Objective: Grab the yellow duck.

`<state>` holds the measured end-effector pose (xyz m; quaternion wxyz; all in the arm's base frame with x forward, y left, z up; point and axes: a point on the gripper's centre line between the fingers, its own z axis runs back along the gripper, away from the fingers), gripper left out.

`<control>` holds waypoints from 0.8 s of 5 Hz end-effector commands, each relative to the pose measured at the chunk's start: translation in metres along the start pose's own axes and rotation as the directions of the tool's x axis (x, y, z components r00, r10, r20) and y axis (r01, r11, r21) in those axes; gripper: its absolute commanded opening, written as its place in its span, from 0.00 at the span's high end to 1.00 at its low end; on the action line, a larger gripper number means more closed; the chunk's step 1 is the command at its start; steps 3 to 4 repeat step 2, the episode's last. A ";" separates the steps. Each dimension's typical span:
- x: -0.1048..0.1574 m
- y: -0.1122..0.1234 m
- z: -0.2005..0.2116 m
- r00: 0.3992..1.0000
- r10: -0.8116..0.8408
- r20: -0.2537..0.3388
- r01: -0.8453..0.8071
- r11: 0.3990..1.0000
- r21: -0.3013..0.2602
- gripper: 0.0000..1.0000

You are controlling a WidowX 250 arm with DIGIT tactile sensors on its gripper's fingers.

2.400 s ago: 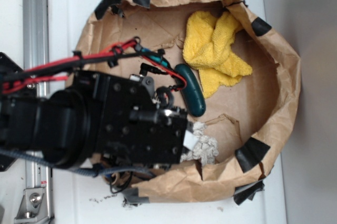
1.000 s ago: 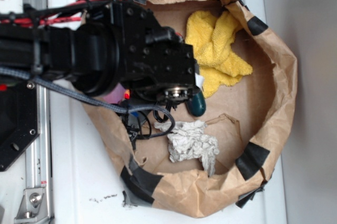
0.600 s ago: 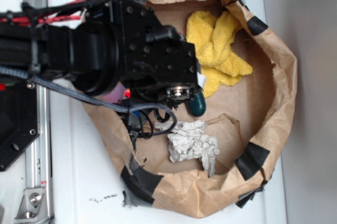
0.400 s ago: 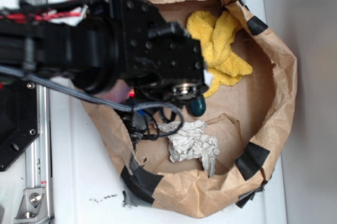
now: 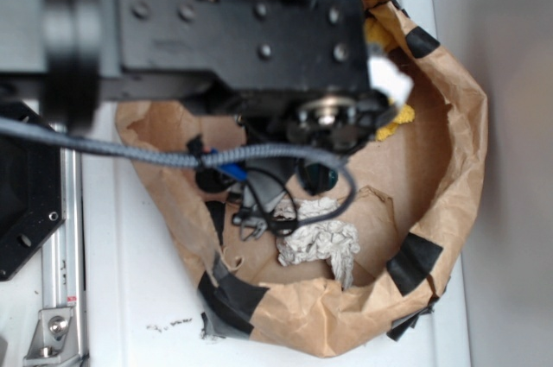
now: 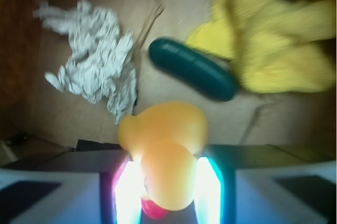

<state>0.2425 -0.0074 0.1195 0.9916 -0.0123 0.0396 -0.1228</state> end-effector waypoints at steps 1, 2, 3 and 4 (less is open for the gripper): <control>0.002 -0.001 0.020 0.993 0.052 0.103 -0.054 0.998 0.016 1.00; 0.007 0.003 0.010 0.994 0.092 0.062 -0.093 0.996 -0.002 1.00; 0.007 0.003 0.010 0.994 0.092 0.062 -0.093 0.996 -0.002 1.00; 0.007 0.003 0.010 0.994 0.092 0.062 -0.093 0.996 -0.002 1.00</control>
